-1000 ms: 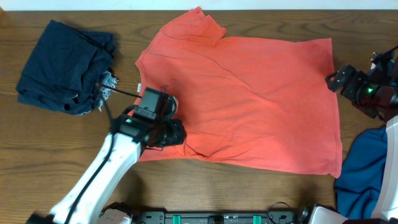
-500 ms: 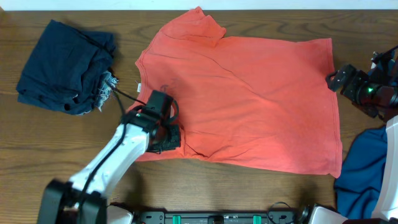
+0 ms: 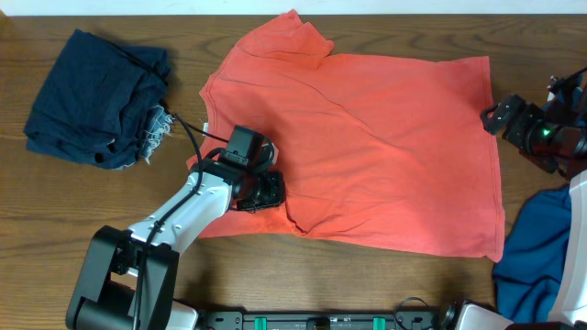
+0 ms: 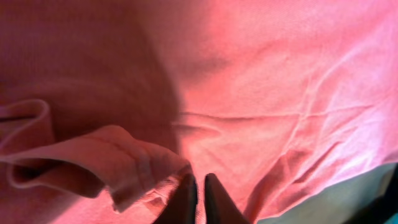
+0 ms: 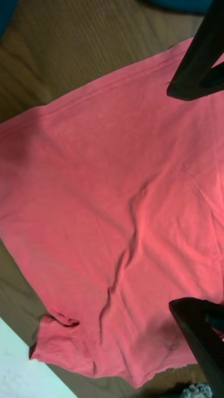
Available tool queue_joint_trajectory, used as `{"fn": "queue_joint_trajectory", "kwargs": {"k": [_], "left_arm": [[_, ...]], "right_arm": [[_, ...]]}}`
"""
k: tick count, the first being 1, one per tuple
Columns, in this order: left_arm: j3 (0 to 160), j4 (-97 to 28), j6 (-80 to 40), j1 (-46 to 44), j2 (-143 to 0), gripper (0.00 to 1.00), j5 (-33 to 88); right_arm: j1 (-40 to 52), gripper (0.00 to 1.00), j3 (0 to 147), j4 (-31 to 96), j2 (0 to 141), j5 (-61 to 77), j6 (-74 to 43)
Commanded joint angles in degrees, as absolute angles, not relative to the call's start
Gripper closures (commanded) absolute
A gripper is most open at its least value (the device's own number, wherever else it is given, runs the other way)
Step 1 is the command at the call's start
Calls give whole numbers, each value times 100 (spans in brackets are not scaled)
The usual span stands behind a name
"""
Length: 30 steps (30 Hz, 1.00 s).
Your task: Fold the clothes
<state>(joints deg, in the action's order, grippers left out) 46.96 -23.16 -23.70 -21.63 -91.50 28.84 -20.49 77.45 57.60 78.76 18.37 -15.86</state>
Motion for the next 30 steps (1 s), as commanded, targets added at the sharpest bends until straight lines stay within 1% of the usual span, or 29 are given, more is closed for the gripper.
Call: {"fn": "queue_joint_trajectory", "kwargs": {"k": [1, 4, 5, 9, 10, 12, 13, 20, 30], "left_arm": [[4936, -2495, -2255, -2110, -9050, 88, 3087], [5264, -3181, -2014, -1931, -8827, 83, 3059], [5406, -3481, -1918, -1844, -8700, 78, 2971], [5815, -4272, -1765, -1634, -8156, 77, 2475], [5819, -4364, -1785, -1636, -8040, 79, 2265], [5817, -4606, -1828, -1653, -7959, 90, 1809], [5789, -4698, -1872, -1686, -7977, 94, 1634], [5240, -4429, -2110, -1885, -8613, 94, 1653], [5177, -3282, -2169, -2418, -9732, 94, 1885]], "right_arm": [[-2108, 1, 7756, 5743, 7872, 1817, -1514], [-2108, 1, 7756, 5745, 7872, 1815, -1511], [-2108, 1, 7756, 5745, 7872, 1817, -1509], [-2108, 1, 7756, 5743, 7872, 1817, -1509], [-2108, 1, 7756, 5745, 7872, 1817, -1511], [-2108, 1, 7756, 5747, 7872, 1817, -1511], [-2108, 1, 7756, 5749, 7872, 1817, -1514], [-2108, 1, 7756, 5765, 7872, 1817, -1514], [-2108, 0, 7756, 5741, 7872, 1817, -1514]]}}
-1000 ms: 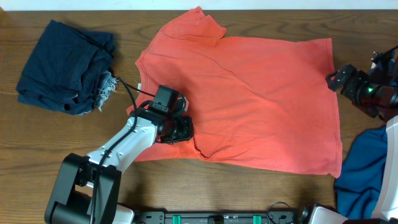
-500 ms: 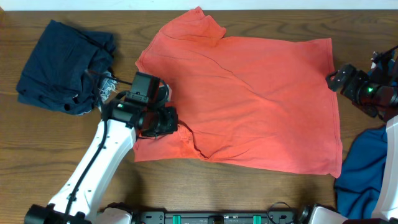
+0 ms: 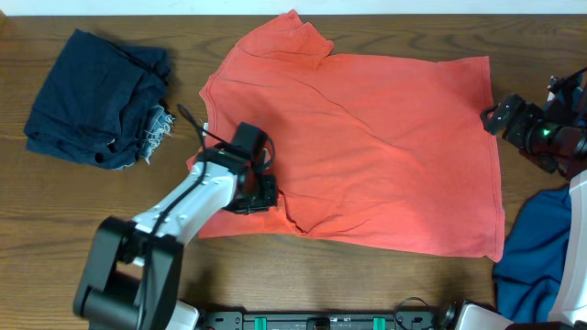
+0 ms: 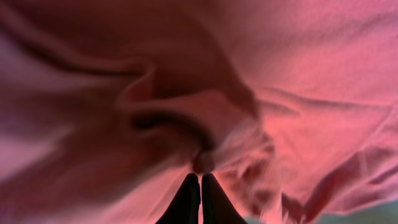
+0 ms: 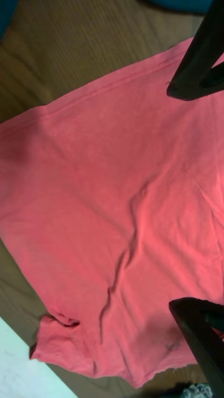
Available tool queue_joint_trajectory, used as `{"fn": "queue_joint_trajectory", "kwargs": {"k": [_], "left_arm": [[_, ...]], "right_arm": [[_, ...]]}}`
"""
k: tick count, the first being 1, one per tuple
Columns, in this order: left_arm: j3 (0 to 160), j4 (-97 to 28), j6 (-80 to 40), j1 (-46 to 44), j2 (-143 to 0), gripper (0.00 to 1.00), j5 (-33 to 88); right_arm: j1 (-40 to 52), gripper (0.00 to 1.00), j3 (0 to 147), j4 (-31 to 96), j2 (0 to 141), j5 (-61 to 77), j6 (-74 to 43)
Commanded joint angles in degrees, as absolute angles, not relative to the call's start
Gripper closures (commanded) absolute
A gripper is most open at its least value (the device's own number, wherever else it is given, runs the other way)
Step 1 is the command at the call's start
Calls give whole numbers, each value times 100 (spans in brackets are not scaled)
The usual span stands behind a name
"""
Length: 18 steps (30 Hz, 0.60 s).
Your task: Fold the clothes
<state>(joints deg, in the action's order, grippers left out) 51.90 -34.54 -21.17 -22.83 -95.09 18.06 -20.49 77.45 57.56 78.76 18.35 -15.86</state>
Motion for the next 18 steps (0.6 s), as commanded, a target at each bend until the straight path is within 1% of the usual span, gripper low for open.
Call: {"fn": "queue_joint_trajectory", "kwargs": {"k": [1, 5, 10, 14, 18], "left_arm": [[5177, -3144, -2169, -2456, -9780, 94, 1994], [5218, -2488, -2180, -2523, -9767, 94, 2390], [5433, -2405, -2128, -2519, -9533, 94, 2403], [5631, -3100, -2064, -2443, -9098, 93, 2316], [5638, -4202, -2093, -2408, -8698, 93, 1420]], "right_arm": [[-2108, 1, 7756, 5741, 7872, 1817, -1514], [-2108, 1, 7756, 5743, 7872, 1820, -1514], [-2108, 1, 7756, 5743, 7872, 1817, -1514], [-2108, 1, 7756, 5747, 7872, 1817, -1511], [-2108, 1, 7756, 5747, 7872, 1817, -1511]]}}
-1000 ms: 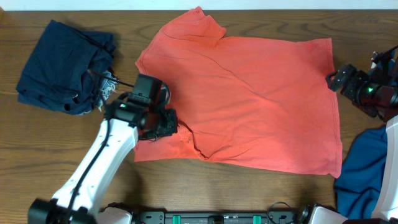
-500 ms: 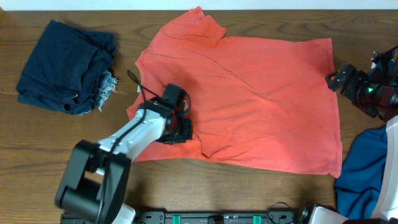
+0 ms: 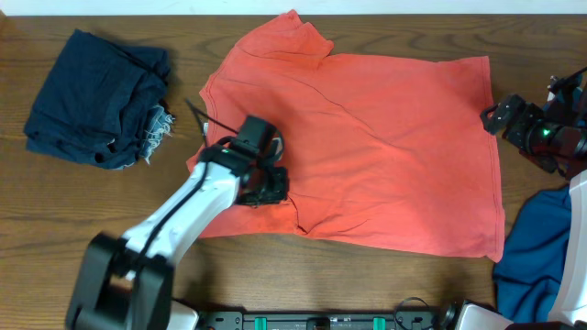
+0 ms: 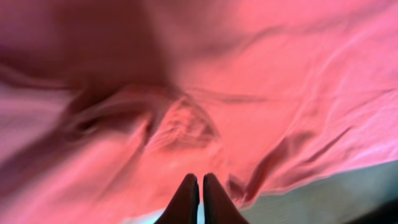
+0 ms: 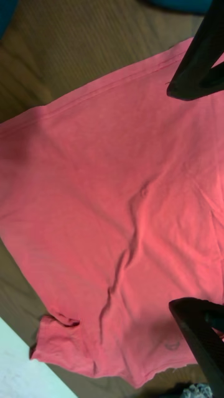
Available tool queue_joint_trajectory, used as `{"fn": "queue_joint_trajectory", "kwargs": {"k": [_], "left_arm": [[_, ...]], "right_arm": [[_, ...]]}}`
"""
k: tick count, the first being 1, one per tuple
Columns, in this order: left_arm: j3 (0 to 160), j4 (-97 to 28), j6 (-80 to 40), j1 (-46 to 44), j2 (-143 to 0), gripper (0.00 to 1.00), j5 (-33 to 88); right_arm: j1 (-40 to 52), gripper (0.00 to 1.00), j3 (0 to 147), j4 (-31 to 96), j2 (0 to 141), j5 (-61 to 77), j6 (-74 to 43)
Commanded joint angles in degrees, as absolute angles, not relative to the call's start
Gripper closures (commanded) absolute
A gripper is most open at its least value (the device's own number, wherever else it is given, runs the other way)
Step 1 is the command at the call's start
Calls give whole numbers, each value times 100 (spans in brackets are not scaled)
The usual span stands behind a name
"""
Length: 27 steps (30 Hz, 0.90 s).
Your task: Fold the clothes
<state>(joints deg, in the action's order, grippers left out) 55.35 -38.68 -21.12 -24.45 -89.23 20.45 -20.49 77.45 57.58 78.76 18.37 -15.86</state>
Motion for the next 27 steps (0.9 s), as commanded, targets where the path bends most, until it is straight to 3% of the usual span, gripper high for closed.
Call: {"fn": "queue_joint_trajectory", "kwargs": {"k": [1, 19, 27], "left_arm": [[5612, -4368, -2086, -2408, -8689, 93, 1232], [5111, -3472, -2084, -2408, -9710, 94, 1153], [5113, -2414, -2084, -2418, -9699, 94, 1505]], "right_arm": [[-2108, 1, 7756, 5745, 7872, 1817, -1511], [-2108, 1, 7756, 5763, 7872, 1817, -1511], [-2108, 1, 7756, 5758, 7872, 1817, -1514]]}}
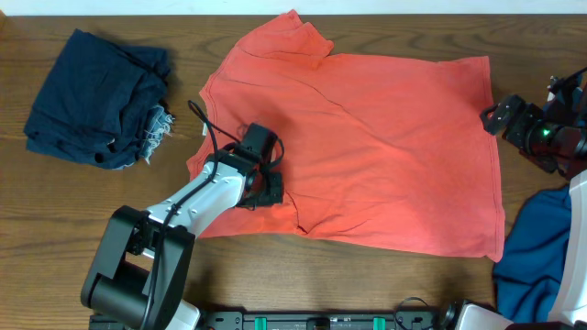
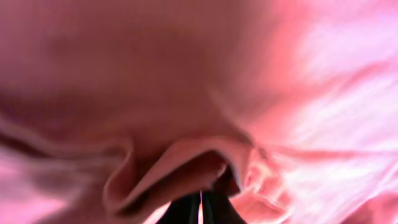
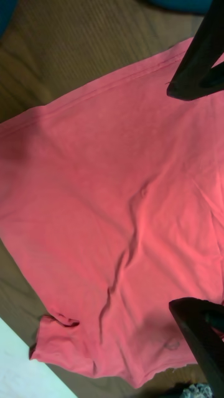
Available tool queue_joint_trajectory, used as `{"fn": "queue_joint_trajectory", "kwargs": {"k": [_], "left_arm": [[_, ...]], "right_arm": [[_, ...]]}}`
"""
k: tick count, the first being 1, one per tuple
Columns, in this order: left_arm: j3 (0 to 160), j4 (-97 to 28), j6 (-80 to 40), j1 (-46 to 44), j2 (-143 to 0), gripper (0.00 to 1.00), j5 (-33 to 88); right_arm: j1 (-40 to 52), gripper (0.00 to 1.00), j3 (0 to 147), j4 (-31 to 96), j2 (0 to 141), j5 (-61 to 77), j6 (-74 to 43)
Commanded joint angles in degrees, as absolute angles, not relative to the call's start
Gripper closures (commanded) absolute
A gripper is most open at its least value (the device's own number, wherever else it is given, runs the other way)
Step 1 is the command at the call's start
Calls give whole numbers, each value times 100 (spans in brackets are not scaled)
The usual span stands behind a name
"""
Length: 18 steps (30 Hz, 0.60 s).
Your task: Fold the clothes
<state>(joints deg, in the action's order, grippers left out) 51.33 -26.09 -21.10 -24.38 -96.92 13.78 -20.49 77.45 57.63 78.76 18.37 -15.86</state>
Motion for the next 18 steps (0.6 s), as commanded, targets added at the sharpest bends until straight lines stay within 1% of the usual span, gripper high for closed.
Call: {"fn": "queue_joint_trajectory", "kwargs": {"k": [1, 4, 7, 9, 11, 14, 15, 18], "left_arm": [[5116, -2250, -2058, -2418, -9697, 94, 1573], [5201, -1905, -1887, -2418, -9697, 94, 2032], [5446, -1988, -1841, -2418, -9666, 94, 2209], [5596, -2193, -1754, -2412, -9559, 92, 2204], [5747, -2508, -1570, -2405, -9400, 89, 2193], [6010, -3352, -1509, -2311, -9067, 85, 1911], [6086, -3671, -1503, -2265, -8947, 83, 1721], [6193, -4676, -1507, -2025, -8523, 66, 869]], "right_arm": [[-2108, 1, 7756, 5758, 7872, 1817, -1514], [-2110, 1, 7756, 5758, 7872, 1817, -1511], [-2108, 1, 7756, 5760, 7872, 1817, -1514], [-2108, 1, 7756, 5763, 7872, 1817, -1514], [-2108, 1, 7756, 5763, 7872, 1817, -1511], [-2108, 1, 7756, 5767, 7872, 1817, -1511], [-2108, 1, 7756, 5771, 7872, 1820, -1511], [-2108, 1, 7758, 5898, 7837, 1859, -1509]]}}
